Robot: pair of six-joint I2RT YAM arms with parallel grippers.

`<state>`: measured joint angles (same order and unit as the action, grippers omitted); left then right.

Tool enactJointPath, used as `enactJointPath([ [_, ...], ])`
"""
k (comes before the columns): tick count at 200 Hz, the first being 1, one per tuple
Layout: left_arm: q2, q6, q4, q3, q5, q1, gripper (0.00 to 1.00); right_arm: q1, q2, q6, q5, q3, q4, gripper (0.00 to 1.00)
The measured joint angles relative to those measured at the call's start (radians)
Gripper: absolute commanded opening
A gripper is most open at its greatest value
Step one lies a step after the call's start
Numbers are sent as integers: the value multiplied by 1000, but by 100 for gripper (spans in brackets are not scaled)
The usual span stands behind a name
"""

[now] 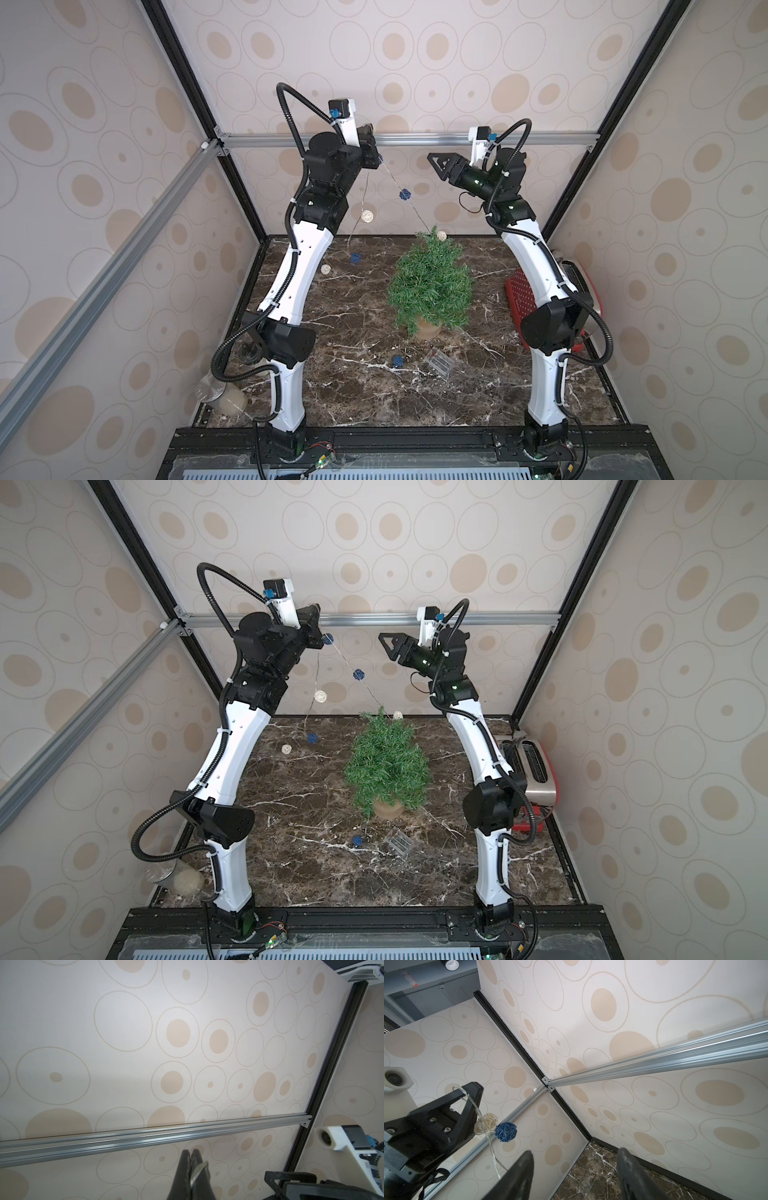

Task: Remove string lights from the small christmas tree
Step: Remove the light string from the Christmas tree.

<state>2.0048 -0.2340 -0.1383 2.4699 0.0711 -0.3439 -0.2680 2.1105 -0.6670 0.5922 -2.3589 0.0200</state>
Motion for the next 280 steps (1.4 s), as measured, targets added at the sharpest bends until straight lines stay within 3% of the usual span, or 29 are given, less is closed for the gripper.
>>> enactJointPath([
  [44, 2, -1, -4, -1, 6, 2, 0, 1, -8, 108, 74, -11, 180, 67],
  [88, 26, -9, 1, -1, 19, 2, 0, 0, -80, 206, 159, 149, 268, 69],
  [176, 56, -32, 3, 3, 37, 2, 0, -63, -83, 399, 225, 143, 460, 62],
  [199, 56, -40, 5, 3, 40, 2, 0, -66, -83, 444, 219, 143, 497, 50],
  [259, 60, -69, 10, 6, 71, 2, 0, -66, -140, 488, 140, 247, 509, 0],
  [280, 66, -84, 10, 6, 89, 2, 0, -66, -190, 483, 98, 318, 477, 0],
])
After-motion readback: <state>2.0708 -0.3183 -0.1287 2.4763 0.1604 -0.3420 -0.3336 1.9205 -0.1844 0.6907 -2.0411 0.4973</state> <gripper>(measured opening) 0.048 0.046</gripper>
